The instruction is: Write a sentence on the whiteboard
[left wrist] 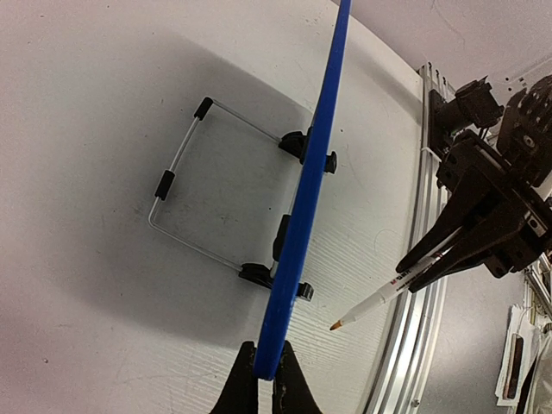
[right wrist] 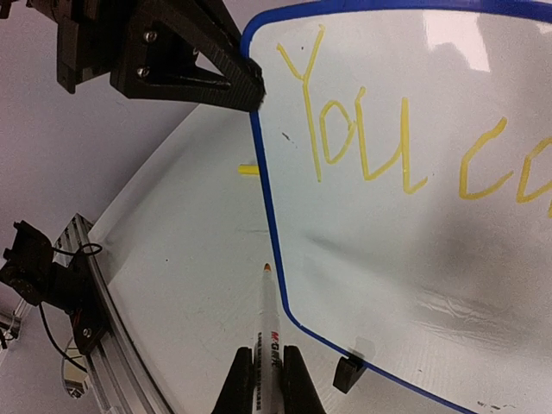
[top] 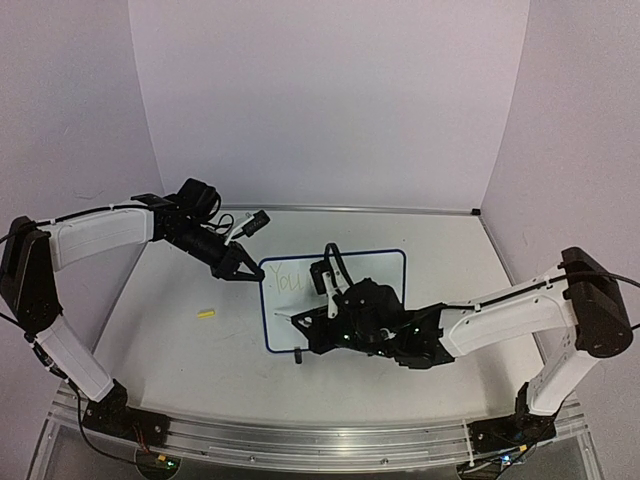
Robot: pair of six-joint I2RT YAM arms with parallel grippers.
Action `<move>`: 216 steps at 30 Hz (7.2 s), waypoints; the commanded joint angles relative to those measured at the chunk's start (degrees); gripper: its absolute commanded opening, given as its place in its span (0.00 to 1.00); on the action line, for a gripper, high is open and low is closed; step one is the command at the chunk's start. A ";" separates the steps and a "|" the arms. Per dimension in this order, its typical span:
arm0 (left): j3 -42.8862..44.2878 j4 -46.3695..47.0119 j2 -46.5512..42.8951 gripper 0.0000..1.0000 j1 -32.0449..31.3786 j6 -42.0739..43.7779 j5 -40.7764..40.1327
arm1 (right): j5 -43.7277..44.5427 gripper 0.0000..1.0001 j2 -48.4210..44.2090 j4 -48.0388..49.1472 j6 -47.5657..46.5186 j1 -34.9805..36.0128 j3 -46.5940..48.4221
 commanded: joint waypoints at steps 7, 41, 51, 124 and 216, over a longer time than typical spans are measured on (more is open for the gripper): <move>0.07 -1.18 -0.91 0.00 -0.15 0.85 -4.99 | 5.60 0.00 3.92 0.41 1.46 0.20 5.54; 0.25 -1.55 -0.47 0.00 -0.14 1.09 -5.38 | 6.51 0.00 9.30 -3.97 1.45 -0.32 10.10; 0.25 -1.58 -0.66 0.00 -0.16 1.12 -5.61 | 8.73 0.00 6.94 -5.50 3.27 -0.31 7.27; 0.43 -1.72 0.61 0.00 -0.15 1.07 -5.43 | 10.50 0.00 4.14 -7.72 2.64 -0.32 7.80; 0.51 -1.84 0.16 0.00 -0.14 1.11 -5.66 | 10.87 0.00 2.37 -9.99 4.55 -0.46 6.63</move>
